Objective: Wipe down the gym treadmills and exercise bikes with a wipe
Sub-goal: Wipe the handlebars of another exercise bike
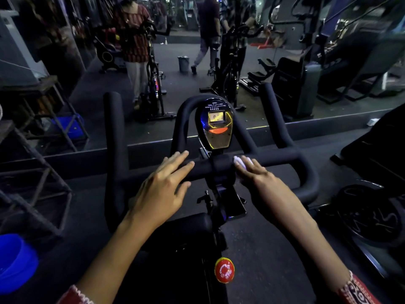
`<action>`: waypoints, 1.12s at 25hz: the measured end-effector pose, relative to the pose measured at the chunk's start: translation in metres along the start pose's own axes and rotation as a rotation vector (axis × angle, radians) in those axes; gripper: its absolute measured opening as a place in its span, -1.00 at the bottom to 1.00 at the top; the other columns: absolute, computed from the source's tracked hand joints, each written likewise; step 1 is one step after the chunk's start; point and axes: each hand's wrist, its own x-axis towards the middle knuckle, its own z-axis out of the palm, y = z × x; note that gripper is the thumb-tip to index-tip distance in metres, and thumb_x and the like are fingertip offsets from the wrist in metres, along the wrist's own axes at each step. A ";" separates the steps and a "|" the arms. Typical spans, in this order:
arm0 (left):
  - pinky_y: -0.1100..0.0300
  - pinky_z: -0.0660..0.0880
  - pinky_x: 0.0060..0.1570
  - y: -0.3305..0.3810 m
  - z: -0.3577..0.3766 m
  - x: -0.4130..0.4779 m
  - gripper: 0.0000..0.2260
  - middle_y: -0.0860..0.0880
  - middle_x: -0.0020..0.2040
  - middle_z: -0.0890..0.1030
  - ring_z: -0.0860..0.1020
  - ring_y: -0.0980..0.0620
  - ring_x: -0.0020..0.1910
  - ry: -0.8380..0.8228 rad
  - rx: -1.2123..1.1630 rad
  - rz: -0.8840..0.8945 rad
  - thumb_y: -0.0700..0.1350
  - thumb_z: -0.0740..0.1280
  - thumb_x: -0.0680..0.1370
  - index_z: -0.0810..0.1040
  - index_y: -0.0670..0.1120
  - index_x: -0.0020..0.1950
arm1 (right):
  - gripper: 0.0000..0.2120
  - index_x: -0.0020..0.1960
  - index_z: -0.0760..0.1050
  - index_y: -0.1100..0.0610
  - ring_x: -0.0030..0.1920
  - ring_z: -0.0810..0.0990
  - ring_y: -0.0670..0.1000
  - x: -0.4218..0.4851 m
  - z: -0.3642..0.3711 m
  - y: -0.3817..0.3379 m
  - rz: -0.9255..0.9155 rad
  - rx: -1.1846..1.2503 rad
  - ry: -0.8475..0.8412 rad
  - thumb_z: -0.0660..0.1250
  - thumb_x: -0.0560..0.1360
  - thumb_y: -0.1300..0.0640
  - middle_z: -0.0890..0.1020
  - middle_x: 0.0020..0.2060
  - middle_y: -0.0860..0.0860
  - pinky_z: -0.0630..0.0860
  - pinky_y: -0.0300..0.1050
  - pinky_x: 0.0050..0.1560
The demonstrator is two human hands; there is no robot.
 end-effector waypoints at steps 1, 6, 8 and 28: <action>-0.22 0.20 0.27 0.005 0.004 0.004 -0.54 -0.24 0.28 0.52 0.48 -0.25 0.26 -0.010 -0.002 0.012 -0.35 0.53 0.33 0.56 -0.28 0.22 | -0.40 0.51 0.16 0.06 0.41 0.33 0.14 0.002 0.001 0.003 0.049 0.032 0.047 0.14 0.53 0.41 0.30 0.44 0.01 0.45 -0.02 0.17; -0.19 0.13 0.28 0.016 0.025 0.010 -0.45 -0.23 0.29 0.51 0.49 -0.27 0.26 -0.096 -0.024 0.002 -0.35 0.53 0.32 0.51 -0.26 0.29 | -0.44 0.43 0.20 0.30 0.28 0.35 0.26 0.018 0.030 -0.042 0.190 0.186 0.213 0.09 0.45 0.18 0.41 0.28 0.33 0.30 0.20 0.28; -0.14 0.13 0.32 0.016 0.025 0.011 -0.46 -0.20 0.30 0.50 0.47 -0.23 0.28 -0.105 -0.050 -0.023 -0.35 0.51 0.34 0.50 -0.24 0.31 | -0.38 0.43 0.25 0.32 0.36 0.35 0.28 0.007 0.035 -0.050 0.131 0.208 0.197 0.28 0.39 0.34 0.38 0.34 0.32 0.40 0.10 0.27; 0.16 0.35 0.24 -0.002 -0.011 0.057 -0.72 -0.21 0.24 0.55 0.51 -0.14 0.24 0.125 -0.122 -0.253 -0.30 0.39 0.49 0.57 -0.26 0.20 | -0.51 0.30 0.47 0.32 0.24 0.54 0.13 0.099 -0.051 -0.012 -0.151 0.424 0.502 0.32 0.38 0.51 0.56 0.22 0.21 0.42 -0.17 0.26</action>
